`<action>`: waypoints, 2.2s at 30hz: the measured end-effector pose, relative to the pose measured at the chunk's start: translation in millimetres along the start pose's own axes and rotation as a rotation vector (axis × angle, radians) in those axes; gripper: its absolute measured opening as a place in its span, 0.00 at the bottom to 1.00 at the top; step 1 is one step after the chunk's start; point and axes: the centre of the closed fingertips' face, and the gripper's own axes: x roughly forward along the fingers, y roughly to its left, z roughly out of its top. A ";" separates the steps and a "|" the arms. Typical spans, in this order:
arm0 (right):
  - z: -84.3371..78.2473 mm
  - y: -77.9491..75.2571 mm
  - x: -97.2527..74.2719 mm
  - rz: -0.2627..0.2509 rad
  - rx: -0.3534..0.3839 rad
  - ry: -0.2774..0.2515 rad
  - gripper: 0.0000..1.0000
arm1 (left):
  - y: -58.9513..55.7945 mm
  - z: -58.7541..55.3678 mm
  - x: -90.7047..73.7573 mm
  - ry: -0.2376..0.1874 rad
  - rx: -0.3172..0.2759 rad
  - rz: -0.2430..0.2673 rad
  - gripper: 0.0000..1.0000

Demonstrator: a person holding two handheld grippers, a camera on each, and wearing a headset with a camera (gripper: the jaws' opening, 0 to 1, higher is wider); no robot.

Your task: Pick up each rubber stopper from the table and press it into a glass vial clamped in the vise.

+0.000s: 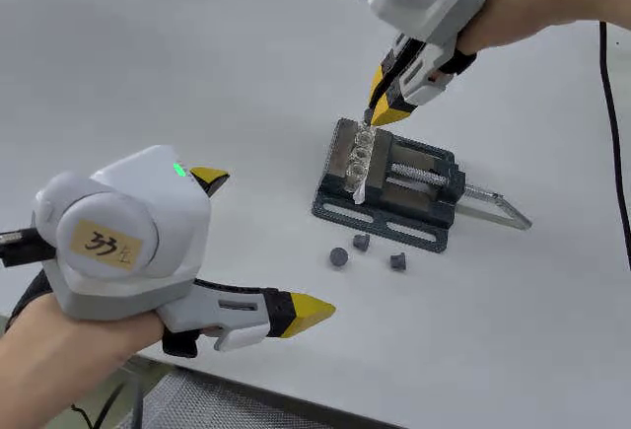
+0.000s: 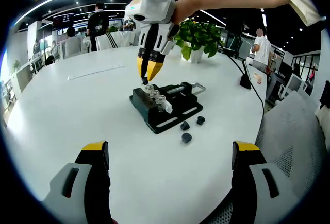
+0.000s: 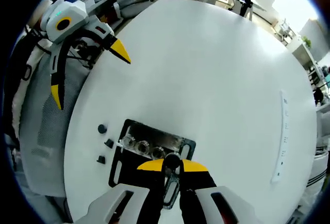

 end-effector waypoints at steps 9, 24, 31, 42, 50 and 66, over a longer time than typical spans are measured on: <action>-1.7 -4.8 3.1 0.000 0.087 0.035 0.04 | 0.1 -0.2 1.7 -0.005 -0.004 -0.003 0.99; -1.5 -1.2 4.1 -0.037 0.227 0.064 0.04 | -1.1 -2.5 1.2 -0.009 -0.019 -0.006 0.99; -0.6 0.5 3.4 -0.053 0.247 0.049 0.05 | -0.6 -1.1 0.8 -0.011 -0.016 -0.006 0.99; 0.5 5.2 1.4 -0.048 0.159 0.053 0.07 | -1.2 -1.2 -0.9 -0.012 -0.023 0.000 0.99; 3.1 5.6 -3.5 -0.041 0.123 0.038 0.22 | 1.7 -5.3 -1.3 -0.007 -0.031 0.003 0.99; 0.1 -10.4 -8.7 0.047 -0.023 0.052 0.08 | 5.9 -2.6 2.8 -0.013 -0.037 0.011 0.99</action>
